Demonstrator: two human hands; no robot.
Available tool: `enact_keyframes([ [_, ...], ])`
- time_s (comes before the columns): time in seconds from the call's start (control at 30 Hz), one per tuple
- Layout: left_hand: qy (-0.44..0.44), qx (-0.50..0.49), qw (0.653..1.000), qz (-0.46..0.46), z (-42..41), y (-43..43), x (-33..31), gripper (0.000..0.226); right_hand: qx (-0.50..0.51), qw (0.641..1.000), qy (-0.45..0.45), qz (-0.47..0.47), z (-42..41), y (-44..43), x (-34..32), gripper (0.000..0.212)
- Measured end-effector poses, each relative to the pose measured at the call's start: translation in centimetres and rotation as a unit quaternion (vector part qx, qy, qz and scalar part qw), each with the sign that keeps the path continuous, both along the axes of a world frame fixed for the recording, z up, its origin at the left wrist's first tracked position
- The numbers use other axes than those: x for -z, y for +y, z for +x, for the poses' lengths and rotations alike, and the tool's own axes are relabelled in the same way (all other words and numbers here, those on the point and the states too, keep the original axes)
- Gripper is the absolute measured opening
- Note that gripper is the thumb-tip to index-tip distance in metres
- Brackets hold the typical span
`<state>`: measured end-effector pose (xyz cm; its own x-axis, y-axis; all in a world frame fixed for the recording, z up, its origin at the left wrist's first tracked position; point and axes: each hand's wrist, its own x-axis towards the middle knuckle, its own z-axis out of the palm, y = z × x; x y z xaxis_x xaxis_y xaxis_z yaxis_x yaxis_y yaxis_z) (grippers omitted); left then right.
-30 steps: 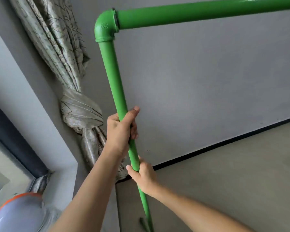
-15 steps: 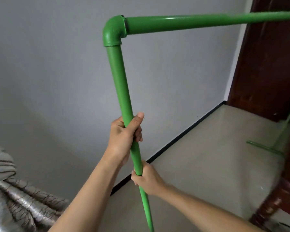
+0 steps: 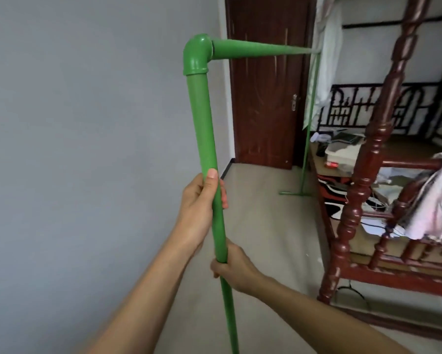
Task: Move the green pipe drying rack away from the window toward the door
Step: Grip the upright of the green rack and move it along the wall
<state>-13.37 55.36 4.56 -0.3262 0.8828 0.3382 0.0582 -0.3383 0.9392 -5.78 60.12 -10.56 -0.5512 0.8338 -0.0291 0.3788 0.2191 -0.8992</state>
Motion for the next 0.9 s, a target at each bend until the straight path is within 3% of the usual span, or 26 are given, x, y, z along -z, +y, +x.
enact_keyframes([
  [0.4, -0.006, 0.055, 0.998, -0.029, -1.9, 13.8, 1.2, 0.034, 0.09, 0.995, -0.043, -0.018, -1.0, 12.8, 0.4, 0.021],
  [0.6, 0.027, 0.04, 0.999, -0.021, -3.4, 21.3, 1.2, 0.039, 0.056, 0.997, -0.054, -0.003, -1.9, 20.4, 0.0, 0.02],
  [0.8, 0.092, 0.006, 0.996, 0.019, -6.2, 24.3, 1.3, 0.043, -0.038, 0.987, -0.146, 0.06, -3.7, 24.2, -0.8, 0.04],
  [0.9, 0.123, -0.01, 0.992, 0.029, -8.0, 23.6, 1.5, 0.042, -0.09, 0.986, -0.138, 0.028, -4.7, 24.5, -0.5, 0.043],
])
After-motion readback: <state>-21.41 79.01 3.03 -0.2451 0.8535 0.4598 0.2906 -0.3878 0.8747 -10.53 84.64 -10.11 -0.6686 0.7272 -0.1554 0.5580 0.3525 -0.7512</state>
